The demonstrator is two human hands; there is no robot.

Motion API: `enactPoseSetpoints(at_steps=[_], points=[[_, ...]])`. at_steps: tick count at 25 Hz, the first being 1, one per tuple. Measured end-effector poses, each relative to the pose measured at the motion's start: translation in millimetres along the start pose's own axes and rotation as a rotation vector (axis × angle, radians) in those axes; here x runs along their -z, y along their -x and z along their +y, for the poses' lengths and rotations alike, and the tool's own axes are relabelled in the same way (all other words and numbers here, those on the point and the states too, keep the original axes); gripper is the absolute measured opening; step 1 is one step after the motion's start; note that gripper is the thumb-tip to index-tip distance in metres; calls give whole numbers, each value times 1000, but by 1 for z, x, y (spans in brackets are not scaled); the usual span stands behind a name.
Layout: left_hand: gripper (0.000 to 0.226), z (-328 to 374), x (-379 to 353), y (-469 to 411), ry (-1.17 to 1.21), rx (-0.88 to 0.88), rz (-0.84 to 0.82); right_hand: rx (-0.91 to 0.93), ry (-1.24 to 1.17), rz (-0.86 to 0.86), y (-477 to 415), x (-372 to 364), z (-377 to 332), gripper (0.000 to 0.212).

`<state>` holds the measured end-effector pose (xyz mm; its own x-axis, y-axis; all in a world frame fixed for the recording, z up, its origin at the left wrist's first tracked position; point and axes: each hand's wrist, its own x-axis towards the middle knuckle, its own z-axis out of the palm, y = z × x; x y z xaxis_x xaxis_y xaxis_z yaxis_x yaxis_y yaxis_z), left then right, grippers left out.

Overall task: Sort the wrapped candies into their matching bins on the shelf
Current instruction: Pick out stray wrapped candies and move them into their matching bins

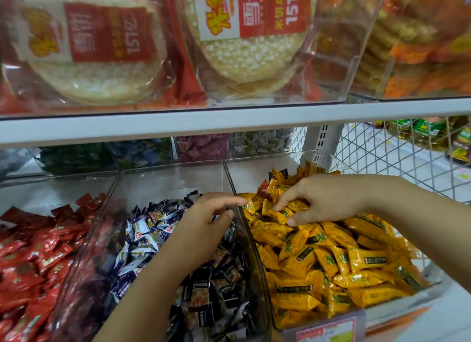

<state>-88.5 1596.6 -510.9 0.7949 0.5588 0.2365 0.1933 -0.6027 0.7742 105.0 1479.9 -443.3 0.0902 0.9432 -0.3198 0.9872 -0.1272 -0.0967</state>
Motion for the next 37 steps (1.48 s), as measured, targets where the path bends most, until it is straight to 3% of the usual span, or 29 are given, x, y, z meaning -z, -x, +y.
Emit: enactPoseSetpoints(at_steps=[6,10,18,22,28,32,37], points=[[34,8,-1,2,21,13,3,-45,-26,32,12,-4,7,39],[25,24,4,-16,-108,53,25,-47,-111,142,16,-19,13,36],[28,36,-20,-98,-400,45,-188,-30,-204,206,26,-29,21,36],[22,33,-29,-117,-688,29,-285,-19,-263,196,32,-29,25,32],[26,32,-32,-128,-829,13,-442,-34,-228,249,37,-31,32,25],[29,28,-28,-122,-736,-17,-349,-55,-270,293,41,-32,31,21],[22,36,2,-85,-334,1,-15,-89,-276,455,42,-31,23,16]])
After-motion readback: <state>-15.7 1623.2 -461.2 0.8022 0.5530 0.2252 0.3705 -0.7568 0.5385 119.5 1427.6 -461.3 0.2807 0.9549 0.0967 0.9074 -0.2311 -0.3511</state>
